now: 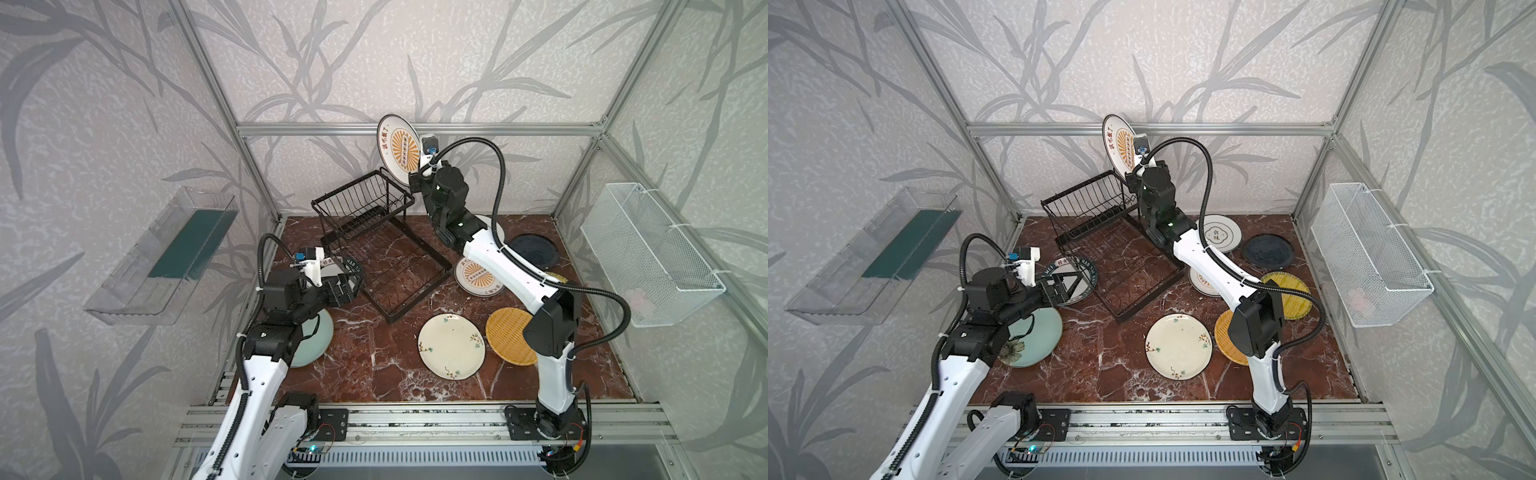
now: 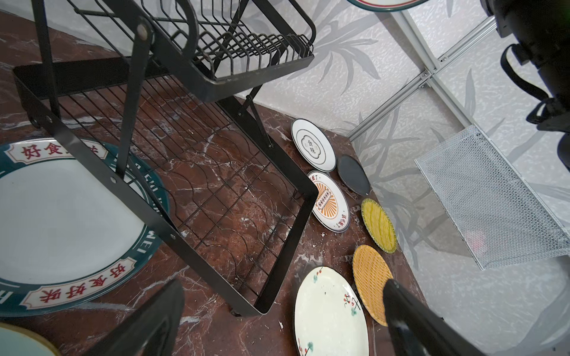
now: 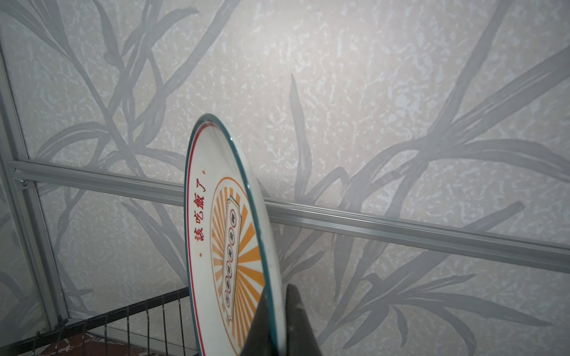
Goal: Load plates into a dish rack
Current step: Place the plate on the dish rack.
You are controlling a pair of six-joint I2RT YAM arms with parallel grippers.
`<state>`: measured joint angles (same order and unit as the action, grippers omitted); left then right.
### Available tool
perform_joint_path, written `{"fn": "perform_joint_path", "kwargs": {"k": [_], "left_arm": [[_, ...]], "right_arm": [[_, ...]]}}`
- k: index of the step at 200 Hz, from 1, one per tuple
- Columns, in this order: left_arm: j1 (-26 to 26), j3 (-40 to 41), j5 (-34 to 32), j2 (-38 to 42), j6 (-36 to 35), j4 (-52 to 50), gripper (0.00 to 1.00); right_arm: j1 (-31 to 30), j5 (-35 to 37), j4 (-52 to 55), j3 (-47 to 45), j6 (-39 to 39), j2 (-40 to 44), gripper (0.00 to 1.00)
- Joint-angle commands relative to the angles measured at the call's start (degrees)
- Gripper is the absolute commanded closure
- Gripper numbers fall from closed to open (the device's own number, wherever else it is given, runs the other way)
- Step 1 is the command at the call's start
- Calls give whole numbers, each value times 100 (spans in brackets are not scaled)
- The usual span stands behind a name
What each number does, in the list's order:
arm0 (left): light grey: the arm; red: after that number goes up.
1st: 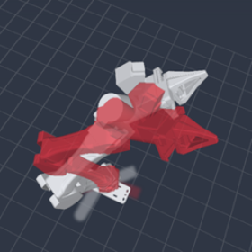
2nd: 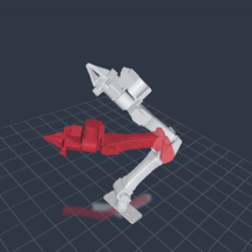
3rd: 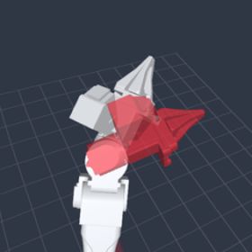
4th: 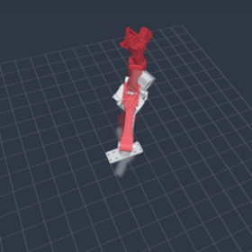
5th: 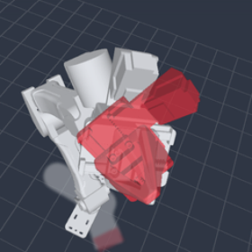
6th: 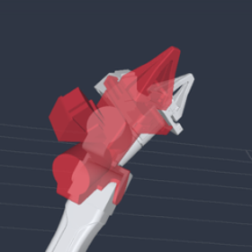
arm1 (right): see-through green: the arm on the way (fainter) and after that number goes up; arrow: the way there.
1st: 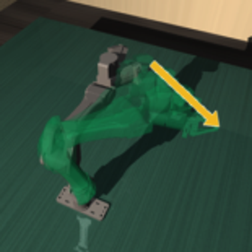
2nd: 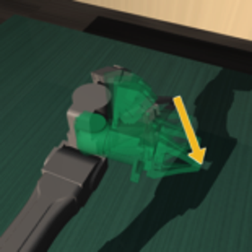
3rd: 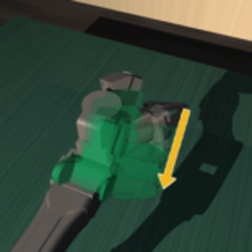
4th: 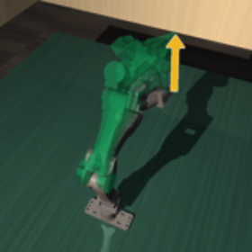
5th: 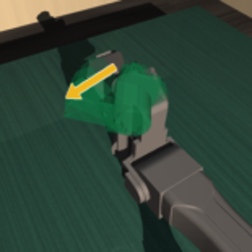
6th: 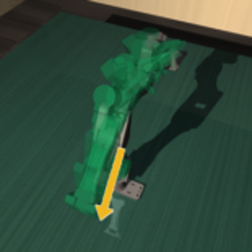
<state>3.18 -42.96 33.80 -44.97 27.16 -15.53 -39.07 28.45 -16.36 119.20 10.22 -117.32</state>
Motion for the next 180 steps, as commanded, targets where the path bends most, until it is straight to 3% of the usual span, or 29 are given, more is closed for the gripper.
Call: {"fn": "perform_joint_path", "kwargs": {"k": [1, 61, 108, 180], "left_arm": [[-62, 43, 230, 67, 48, 281, 1], [-139, 148, 489, 96, 219, 587, 1], [-160, 183, 569, 111, 272, 686, 1], [-198, 217, 575, 88, 298, 721, 1]], "right_arm": [[-44, 97, -531, 603, 304, -222, 100], [-32, -54, -231, 1608, 739, -1149, 100], [65, -251, 372, 2191, 615, -1657, 100], [180, -243, 534, 2433, 623, -1960, 100]]}}
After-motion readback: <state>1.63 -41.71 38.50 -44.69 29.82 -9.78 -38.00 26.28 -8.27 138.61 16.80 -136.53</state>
